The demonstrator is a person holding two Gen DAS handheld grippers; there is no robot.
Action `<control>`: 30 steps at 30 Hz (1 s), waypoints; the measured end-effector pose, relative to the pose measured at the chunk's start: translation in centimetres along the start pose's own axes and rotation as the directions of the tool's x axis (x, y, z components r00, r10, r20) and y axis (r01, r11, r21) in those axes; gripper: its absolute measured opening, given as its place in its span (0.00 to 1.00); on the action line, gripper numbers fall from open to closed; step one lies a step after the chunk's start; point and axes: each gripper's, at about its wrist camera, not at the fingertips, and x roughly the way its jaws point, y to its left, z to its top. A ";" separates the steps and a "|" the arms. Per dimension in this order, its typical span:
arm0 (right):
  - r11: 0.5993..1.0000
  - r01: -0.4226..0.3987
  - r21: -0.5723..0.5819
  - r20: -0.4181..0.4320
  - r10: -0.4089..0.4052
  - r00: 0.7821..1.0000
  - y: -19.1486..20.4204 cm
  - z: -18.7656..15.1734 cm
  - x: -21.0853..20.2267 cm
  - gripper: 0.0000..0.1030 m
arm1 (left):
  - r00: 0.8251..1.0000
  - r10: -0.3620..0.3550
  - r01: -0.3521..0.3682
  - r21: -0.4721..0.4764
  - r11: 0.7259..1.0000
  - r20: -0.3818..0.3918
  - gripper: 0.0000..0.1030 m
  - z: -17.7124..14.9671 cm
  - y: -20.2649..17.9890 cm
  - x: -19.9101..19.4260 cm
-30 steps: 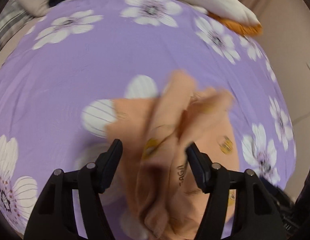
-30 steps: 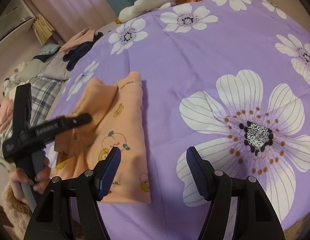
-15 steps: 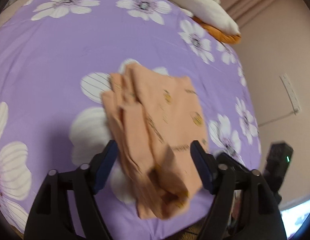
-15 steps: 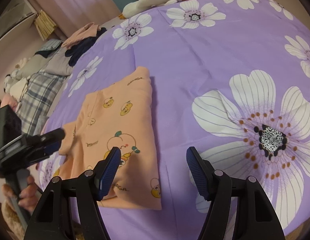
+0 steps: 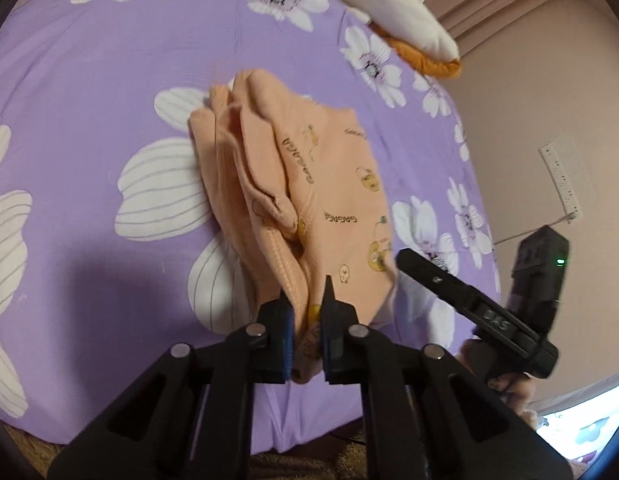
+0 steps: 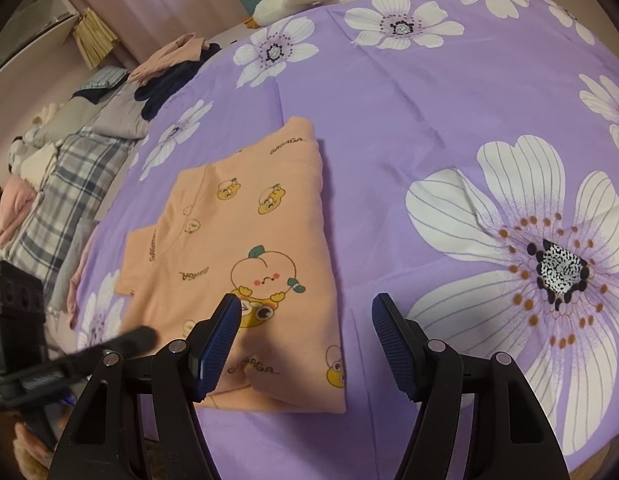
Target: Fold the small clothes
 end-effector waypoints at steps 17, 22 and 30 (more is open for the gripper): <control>1.000 -0.030 -0.005 -0.016 0.030 0.999 0.0 0.4 0.8 0.69 | 0.991 0.108 -0.110 0.018 0.994 0.078 0.84 1.6 2.3 0.5; 0.994 -0.111 0.019 -0.052 0.112 0.992 -0.1 0.9 2.8 0.79 | 0.996 0.087 -0.088 -0.060 0.994 -0.019 0.84 3.0 3.5 4.8; 0.970 -0.236 0.058 -0.075 0.240 0.968 0.6 1.6 6.2 0.71 | 1.000 -0.003 0.002 -0.066 0.998 -0.011 0.44 4.1 3.0 7.2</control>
